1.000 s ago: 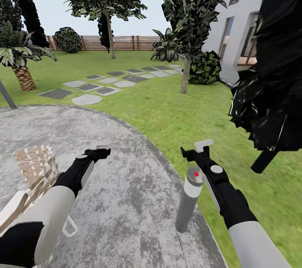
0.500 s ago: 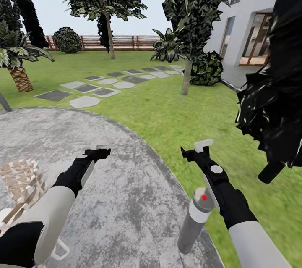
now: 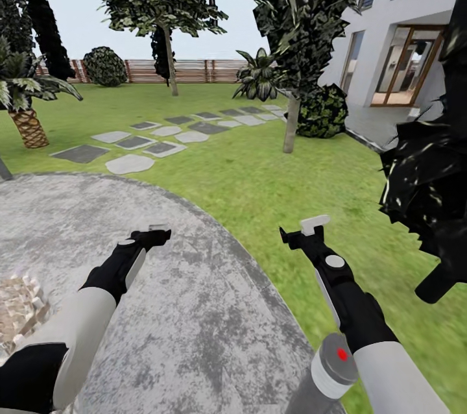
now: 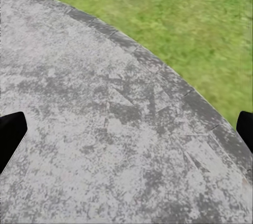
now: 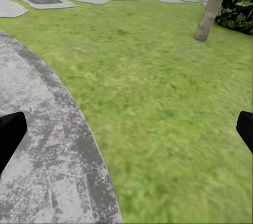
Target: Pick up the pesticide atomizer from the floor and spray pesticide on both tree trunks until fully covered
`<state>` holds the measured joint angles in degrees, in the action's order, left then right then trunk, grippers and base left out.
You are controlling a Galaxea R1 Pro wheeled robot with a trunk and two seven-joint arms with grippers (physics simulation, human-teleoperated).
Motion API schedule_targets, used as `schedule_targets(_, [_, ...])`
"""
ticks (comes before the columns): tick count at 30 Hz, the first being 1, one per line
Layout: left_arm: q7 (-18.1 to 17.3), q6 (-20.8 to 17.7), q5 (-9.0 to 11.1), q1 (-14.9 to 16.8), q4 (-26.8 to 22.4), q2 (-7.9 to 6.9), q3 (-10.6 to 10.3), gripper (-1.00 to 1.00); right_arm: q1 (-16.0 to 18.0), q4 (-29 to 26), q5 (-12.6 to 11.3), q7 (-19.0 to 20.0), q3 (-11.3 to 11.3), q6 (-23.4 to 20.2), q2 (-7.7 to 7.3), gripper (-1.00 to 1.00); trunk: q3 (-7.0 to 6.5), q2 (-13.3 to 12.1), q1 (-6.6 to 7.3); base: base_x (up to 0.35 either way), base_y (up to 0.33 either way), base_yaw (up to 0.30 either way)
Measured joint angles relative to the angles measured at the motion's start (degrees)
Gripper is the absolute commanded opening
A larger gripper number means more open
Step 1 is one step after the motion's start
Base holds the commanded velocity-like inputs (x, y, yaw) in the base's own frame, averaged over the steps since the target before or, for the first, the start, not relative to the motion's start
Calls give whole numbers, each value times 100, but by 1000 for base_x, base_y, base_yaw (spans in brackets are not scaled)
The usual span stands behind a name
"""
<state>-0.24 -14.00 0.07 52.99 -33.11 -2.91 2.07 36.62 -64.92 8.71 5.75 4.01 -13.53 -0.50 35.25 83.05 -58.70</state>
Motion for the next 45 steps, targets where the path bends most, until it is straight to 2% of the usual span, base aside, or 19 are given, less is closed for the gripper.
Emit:
schedule_targets(25, [8, 9, 0, -11, -9, 2, -3, 100, 0, 8, 0, 1, -1, -1, 0, 100, -24, 0, -3, 137, 116, 0])
schedule_targets(35, [8, 10, 1, -10, -16, 8, -5, 100, 0, 11, 0, 1, -1, -1, 1, 100, -99, 0, -2, 29, 7, 0])
schedule_targets(45, [8, 9, 6, -10, -14, 15, -2, 100, 0, 21, 6, 0, 0, 0, 0, 100, -118, 0, 0, 242, 144, 0])
